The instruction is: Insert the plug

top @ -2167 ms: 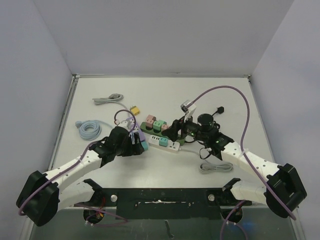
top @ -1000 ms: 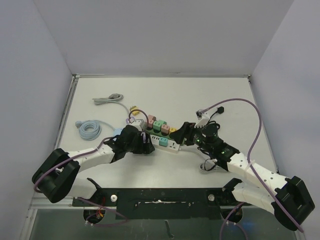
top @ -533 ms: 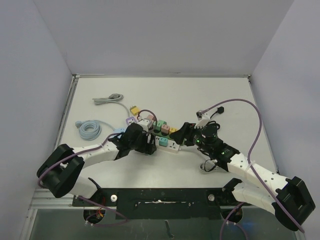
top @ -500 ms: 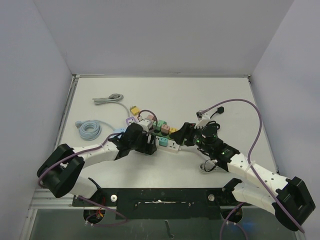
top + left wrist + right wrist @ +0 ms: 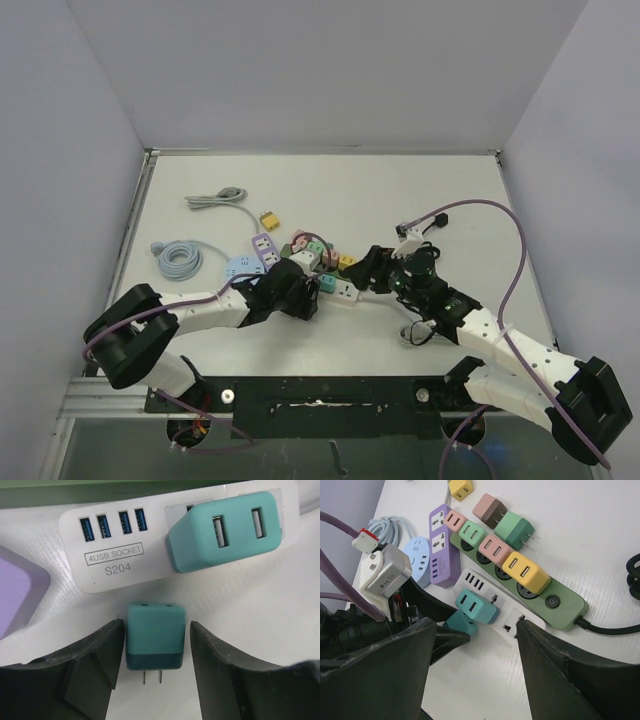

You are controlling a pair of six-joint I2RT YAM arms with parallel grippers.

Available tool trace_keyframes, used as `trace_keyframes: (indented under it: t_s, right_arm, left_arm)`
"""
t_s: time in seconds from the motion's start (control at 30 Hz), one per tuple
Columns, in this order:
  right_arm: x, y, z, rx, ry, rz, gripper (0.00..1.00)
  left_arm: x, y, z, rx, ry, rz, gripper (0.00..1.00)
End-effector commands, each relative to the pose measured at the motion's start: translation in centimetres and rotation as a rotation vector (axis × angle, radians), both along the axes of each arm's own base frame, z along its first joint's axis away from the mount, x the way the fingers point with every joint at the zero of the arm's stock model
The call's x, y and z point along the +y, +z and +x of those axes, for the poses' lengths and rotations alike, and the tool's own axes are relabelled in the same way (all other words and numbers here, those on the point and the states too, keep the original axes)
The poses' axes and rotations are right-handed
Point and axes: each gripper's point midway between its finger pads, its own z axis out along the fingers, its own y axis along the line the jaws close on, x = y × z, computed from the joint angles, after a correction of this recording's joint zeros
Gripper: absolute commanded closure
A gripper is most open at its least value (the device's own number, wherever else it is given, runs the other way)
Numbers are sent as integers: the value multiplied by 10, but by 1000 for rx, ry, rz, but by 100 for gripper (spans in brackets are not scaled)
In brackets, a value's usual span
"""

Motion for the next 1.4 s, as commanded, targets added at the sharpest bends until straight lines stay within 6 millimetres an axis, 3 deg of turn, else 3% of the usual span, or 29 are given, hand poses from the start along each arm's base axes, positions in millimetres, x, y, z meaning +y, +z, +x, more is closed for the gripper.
trace_keyframes:
  t_s: [0.0,0.17,0.3,0.57,0.8,0.9,1.23,1.37]
  right_arm:
    - [-3,9,3,-21,-39,32,34]
    - [-4,5,1,-4,-47,38,35]
    - [-1,2,-4,-28,0,29,34]
    - [44,16,-22,-179,140,54,26]
    - [92,67,-26,-358,156,160,19]
    - [101,79,-19,-383,95,200,20]
    - [112,112,5,-506,-45,236,20]
    - [118,121,15,-534,-80,222,21]
  left_arm:
    - [15,-8,7,-9,103,95,51]
    - [12,4,21,-30,168,90,69]
    - [15,28,24,-40,253,46,73]
    - [12,129,40,-101,464,-303,70]
    - [12,203,46,-121,546,-583,69]
    - [10,227,43,-128,542,-689,68]
    - [20,263,38,-77,635,-925,64]
    - [26,267,37,-57,681,-995,64]
